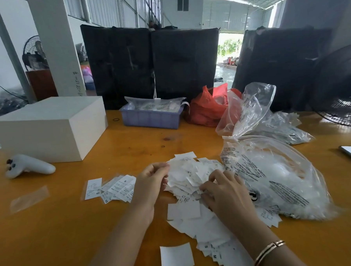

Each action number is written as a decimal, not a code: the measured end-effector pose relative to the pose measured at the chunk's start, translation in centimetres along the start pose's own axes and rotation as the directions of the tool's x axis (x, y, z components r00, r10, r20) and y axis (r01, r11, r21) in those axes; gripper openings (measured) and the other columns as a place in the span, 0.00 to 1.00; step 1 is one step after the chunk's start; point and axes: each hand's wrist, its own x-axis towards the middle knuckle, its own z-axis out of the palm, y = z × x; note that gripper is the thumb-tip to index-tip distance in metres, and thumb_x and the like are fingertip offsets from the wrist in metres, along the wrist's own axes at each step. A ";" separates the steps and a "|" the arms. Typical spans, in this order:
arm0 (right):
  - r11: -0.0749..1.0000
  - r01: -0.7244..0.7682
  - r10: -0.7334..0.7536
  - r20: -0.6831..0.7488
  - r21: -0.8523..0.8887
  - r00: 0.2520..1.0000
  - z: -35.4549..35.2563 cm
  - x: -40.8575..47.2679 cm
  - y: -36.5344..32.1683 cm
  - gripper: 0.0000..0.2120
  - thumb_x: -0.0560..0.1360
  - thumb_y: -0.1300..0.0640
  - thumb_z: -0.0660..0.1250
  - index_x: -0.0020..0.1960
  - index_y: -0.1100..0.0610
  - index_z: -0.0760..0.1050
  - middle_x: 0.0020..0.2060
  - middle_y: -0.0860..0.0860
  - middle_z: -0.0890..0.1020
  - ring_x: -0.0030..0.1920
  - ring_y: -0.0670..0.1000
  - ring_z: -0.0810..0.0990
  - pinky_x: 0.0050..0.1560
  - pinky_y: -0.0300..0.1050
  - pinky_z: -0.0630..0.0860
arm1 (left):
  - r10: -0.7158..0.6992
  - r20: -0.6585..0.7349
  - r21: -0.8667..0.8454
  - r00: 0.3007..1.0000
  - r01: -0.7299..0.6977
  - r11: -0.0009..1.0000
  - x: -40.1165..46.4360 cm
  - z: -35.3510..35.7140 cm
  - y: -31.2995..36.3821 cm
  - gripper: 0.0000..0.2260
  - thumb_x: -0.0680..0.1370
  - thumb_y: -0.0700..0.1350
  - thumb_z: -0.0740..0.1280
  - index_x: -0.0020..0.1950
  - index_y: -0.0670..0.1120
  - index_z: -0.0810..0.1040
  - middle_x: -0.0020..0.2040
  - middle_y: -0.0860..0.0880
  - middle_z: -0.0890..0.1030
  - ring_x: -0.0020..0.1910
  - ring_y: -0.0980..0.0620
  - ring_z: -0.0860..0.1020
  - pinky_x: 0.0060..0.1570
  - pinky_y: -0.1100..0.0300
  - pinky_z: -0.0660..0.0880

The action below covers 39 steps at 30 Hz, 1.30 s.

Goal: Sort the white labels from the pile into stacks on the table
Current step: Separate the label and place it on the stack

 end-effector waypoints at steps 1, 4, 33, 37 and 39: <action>1.000 -0.001 0.001 -0.003 -0.002 1.000 0.1 0.0 0.0 0.09 0.61 0.52 0.81 0.38 0.50 0.84 0.37 0.48 0.80 0.37 0.51 0.78 0.35 0.44 0.75 | -0.003 0.000 -0.002 1.000 0.003 1.000 0.0 0.0 0.0 0.04 0.77 0.45 0.67 0.46 0.50 0.82 0.37 0.51 0.80 0.40 0.52 0.77 0.40 0.61 0.75; 0.997 -0.026 0.028 -0.020 0.073 0.999 0.3 -0.2 0.2 0.04 0.67 0.54 0.77 0.41 0.51 0.85 0.39 0.48 0.80 0.39 0.52 0.77 0.40 0.46 0.72 | -0.007 0.007 0.007 1.000 0.007 1.000 0.0 0.0 0.0 0.06 0.77 0.50 0.67 0.47 0.49 0.82 0.33 0.52 0.77 0.38 0.52 0.75 0.40 0.60 0.74; -0.115 -0.387 0.513 0.388 0.915 0.766 -1.5 0.0 -1.2 0.05 0.71 0.56 0.71 0.37 0.49 0.83 0.35 0.52 0.84 0.35 0.48 0.83 0.32 0.38 0.78 | 0.060 0.183 0.204 0.981 -0.098 0.974 -0.8 0.2 0.4 0.01 0.74 0.47 0.72 0.45 0.51 0.83 0.35 0.55 0.83 0.35 0.56 0.81 0.42 0.53 0.82; -0.275 -0.338 0.441 0.431 0.900 0.788 -2.0 0.0 -1.3 0.05 0.65 0.52 0.71 0.34 0.52 0.82 0.35 0.55 0.83 0.34 0.51 0.82 0.32 0.41 0.79 | 0.091 0.256 0.266 0.962 -0.160 0.951 -1.0 0.7 0.3 0.04 0.75 0.48 0.71 0.40 0.51 0.84 0.35 0.56 0.83 0.35 0.61 0.80 0.41 0.60 0.79; -0.326 -0.328 0.428 0.447 0.887 0.785 -2.0 0.0 -1.2 0.04 0.66 0.55 0.71 0.34 0.52 0.82 0.35 0.55 0.83 0.34 0.50 0.82 0.32 0.40 0.79 | 0.071 0.273 0.236 0.959 -0.138 0.962 -1.0 0.7 0.3 0.01 0.74 0.45 0.72 0.42 0.48 0.83 0.38 0.53 0.85 0.38 0.58 0.82 0.38 0.61 0.77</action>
